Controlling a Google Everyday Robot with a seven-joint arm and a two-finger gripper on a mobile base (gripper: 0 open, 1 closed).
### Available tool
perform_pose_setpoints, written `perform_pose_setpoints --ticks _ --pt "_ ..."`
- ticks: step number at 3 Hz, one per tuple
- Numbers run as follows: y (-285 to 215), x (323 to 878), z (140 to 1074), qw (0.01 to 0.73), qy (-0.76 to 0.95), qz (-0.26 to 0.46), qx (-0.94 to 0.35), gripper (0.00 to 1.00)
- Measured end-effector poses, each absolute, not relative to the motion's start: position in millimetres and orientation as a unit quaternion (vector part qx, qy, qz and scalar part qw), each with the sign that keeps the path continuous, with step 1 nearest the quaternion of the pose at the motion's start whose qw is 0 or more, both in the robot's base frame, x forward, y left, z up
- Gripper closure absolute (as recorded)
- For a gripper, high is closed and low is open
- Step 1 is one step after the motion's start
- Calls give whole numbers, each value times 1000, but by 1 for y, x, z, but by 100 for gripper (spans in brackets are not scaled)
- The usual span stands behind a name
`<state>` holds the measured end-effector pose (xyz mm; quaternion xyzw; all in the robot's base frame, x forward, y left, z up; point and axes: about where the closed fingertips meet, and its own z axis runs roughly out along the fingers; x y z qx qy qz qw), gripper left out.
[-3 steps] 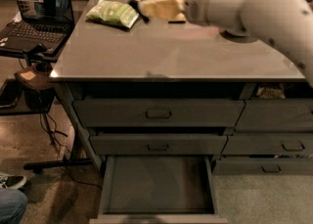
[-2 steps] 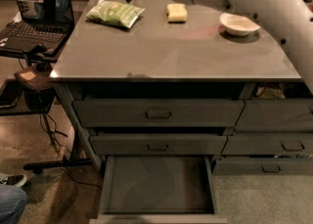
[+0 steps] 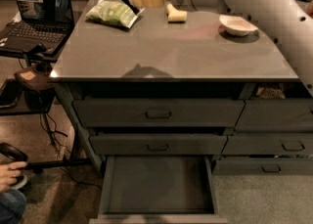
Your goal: Pick rxbar chocolate from bottom drawer and place on counter
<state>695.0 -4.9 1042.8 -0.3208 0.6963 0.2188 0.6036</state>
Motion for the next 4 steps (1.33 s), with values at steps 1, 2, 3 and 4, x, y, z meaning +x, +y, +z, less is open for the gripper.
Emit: perform_pose_setpoints --ticks 1,2,3,4 --pt "-26 737 1005 553 735 138 -367 100" --pt "-71 774 968 491 773 55 -399 100" --pt "-109 775 921 414 809 17 -417 100" --pt "-111 755 889 377 822 32 -426 100"
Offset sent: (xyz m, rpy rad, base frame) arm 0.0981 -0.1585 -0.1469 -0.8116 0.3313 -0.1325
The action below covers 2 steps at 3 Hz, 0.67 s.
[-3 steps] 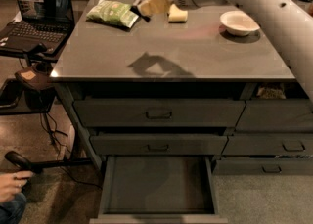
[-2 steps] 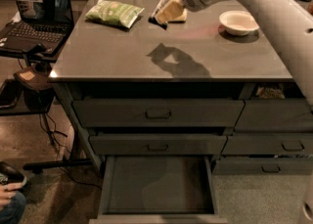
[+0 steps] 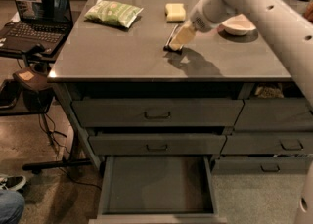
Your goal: Pick rxbar chocolate from bottom drawer and place on counter
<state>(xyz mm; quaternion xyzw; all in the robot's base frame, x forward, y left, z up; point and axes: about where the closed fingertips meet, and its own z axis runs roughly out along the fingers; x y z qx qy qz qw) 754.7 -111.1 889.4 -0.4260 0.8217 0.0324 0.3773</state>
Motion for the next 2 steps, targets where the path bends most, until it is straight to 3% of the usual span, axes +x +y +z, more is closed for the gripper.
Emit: perform_pose_setpoints --ticks 2 --pt "-108 753 883 372 822 35 -429 58"
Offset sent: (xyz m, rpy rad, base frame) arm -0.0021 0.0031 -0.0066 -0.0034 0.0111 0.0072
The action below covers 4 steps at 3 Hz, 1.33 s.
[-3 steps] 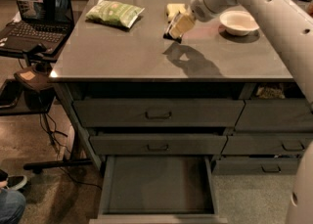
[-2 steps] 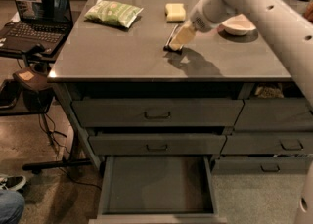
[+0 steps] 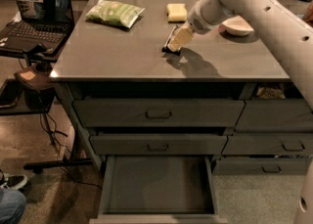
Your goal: Pick rxbar chocolate from bottom drawer and place on counter
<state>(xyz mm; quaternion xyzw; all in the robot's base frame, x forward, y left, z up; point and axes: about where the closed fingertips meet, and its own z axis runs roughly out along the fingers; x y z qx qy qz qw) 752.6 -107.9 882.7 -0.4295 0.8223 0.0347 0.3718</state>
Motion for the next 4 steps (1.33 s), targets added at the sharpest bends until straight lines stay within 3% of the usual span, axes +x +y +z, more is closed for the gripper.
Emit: perform_pose_setpoints --ticks 2,3,4 --pt "-108 753 883 372 822 35 -429 12" --pt "-108 753 883 372 822 35 -429 0" --pt "-108 753 883 372 822 35 -429 0"
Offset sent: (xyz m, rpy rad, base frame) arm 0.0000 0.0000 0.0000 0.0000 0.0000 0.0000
